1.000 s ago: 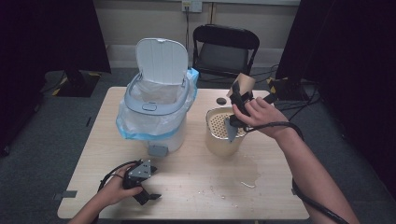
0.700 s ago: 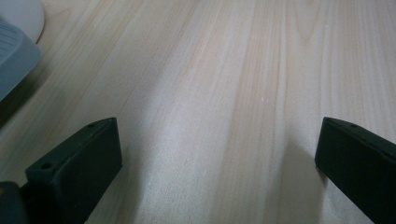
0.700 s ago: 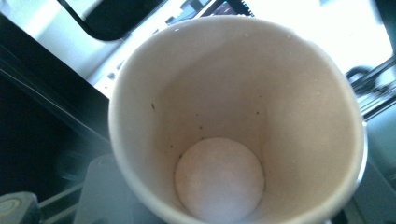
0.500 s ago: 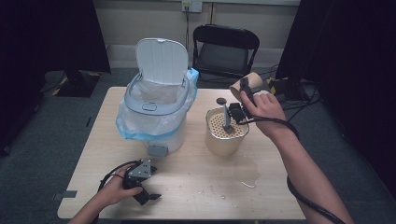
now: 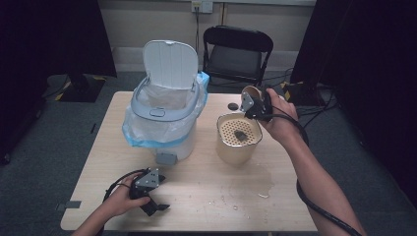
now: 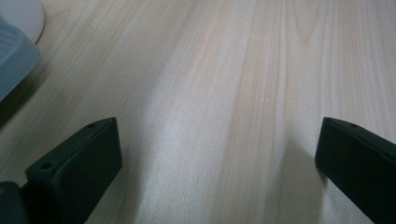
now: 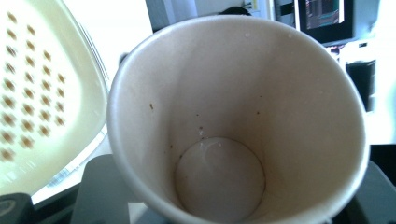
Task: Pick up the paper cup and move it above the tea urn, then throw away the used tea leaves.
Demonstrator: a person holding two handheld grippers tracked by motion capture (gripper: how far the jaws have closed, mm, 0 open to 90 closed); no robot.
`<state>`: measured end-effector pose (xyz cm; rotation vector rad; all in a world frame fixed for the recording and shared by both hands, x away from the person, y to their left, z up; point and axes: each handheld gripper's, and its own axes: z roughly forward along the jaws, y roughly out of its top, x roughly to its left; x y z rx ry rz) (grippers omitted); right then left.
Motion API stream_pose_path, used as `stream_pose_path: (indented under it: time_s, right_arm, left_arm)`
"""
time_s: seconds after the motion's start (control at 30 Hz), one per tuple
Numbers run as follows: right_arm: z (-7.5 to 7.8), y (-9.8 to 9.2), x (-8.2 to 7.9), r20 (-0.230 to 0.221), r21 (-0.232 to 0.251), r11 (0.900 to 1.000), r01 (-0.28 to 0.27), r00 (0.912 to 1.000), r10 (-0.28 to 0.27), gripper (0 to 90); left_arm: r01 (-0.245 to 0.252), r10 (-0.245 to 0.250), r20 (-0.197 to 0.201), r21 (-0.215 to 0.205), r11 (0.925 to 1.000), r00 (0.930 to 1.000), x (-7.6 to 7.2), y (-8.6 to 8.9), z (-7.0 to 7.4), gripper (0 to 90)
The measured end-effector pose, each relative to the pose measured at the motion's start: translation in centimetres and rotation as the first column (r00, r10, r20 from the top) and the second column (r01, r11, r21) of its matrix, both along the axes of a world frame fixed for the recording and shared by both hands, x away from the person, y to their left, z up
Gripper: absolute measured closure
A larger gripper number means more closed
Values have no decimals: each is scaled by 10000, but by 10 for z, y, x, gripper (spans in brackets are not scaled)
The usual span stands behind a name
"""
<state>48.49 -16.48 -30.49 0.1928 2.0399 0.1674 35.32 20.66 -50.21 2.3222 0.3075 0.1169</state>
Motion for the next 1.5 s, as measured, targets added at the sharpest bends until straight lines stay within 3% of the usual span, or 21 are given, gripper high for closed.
stream_pose_path:
  time_s: [0.07, 0.1, 0.13, 0.23, 0.37, 0.5, 0.57, 0.6, 0.63, 0.67, 0.77, 0.9, 1.03, 1.1, 1.17, 1.27, 1.3, 1.4, 1.47, 1.5]
  right_arm:
    - [1, -2, 3, -396, 1020, 9947, 129, 9992, -89, 383]
    - [2, -2, 4, -648, 1569, 9874, 219, 9978, -118, 382]
    - [4, -3, 6, -757, 1829, 9829, 195, 9971, -57, 381]
    - [5, -5, 12, -1304, 2987, 9538, 329, 9914, 66, 379]
    - [4, -4, 15, -1796, 3795, 9236, 550, 9836, 152, 376]
    - [3, -3, 17, -2190, 4228, 9035, 708, 9754, 260, 375]
    - [3, -4, 18, -2343, 4652, 8813, 827, 9716, 325, 373]
    - [4, -5, 19, -2458, 4759, 8752, 868, 9686, 377, 373]
    - [5, -6, 20, -2545, 5022, 8597, 937, 9661, 433, 372]
    - [5, -7, 21, -2597, 5116, 8534, 1001, 9648, 425, 371]
    - [6, -11, 23, -2858, 5646, 8166, 1198, 9566, 572, 369]
    - [8, -12, 26, -2931, 5785, 8062, 1239, 9540, 637, 365]
    - [11, -9, 27, -3251, 6278, 7668, 1339, 9402, 1019, 362]
    - [12, -7, 27, -3245, 6372, 7596, 1307, 9394, 1106, 360]
    - [13, -5, 28, -3304, 6630, 7359, 1376, 9358, 1227, 359]
    - [15, -1, 28, -3298, 6814, 7194, 1347, 9340, 1376, 358]
    - [16, 0, 29, -3327, 6938, 7064, 1406, 9324, 1412, 358]
    - [20, 3, 31, -3499, 7163, 6792, 1603, 9246, 1508, 356]
    - [22, 4, 32, -3581, 7282, 6651, 1655, 9193, 1633, 354]
    - [24, 5, 33, -3569, 7276, 6663, 1634, 9196, 1642, 353]
  left_arm:
    - [-2, 2, -7, -12, 10000, 10000, 0, 0, 0, 0]
    - [2, -2, -4, -14, 10000, 10000, 0, 0, 0, 0]
    - [3, -3, -7, -13, 10000, 10000, 0, 0, 0, 0]
    - [11, -11, 5, -3, 10000, 10000, 0, 0, 0, 0]
    - [10, -10, 6, -7, 10000, 10000, 0, 0, 0, 0]
    - [29, -29, -12, 13, 10000, 10000, 0, 0, 0, 0]
    - [48, -48, -6, 26, 10000, 10000, 0, 0, 0, 0]
    - [41, -41, -6, 20, 10000, 10000, 0, 0, 0, 0]
    - [33, -33, -12, 11, 10000, 10000, 0, 0, 0, 0]
    - [40, -40, -5, 25, 10000, 10000, 0, 0, 0, 0]
    - [51, -50, -7, 29, 10000, 10000, 0, 0, 0, 0]
    - [45, -45, -17, 2, 10000, 10000, 0, 0, 0, 0]
    - [46, -46, -18, -2, 10000, 10000, 0, 0, 0, 0]
    - [67, -67, -4, 29, 10000, 10000, 0, 0, 0, 0]
    - [60, -60, -3, 22, 10000, 10000, 0, 0, 0, 0]
    - [63, -63, -2, 30, 10000, 10000, 0, 0, 0, 0]
    - [60, -60, -5, 24, 10000, 10000, 0, 0, 0, 0]
    - [66, -66, -4, 21, 10000, 10000, 0, 0, 0, 0]
    - [65, -65, -10, 21, 10000, 10000, 0, 0, 0, 0]
    - [61, -61, 0, 31, 10000, 10000, 0, 0, 0, 0]
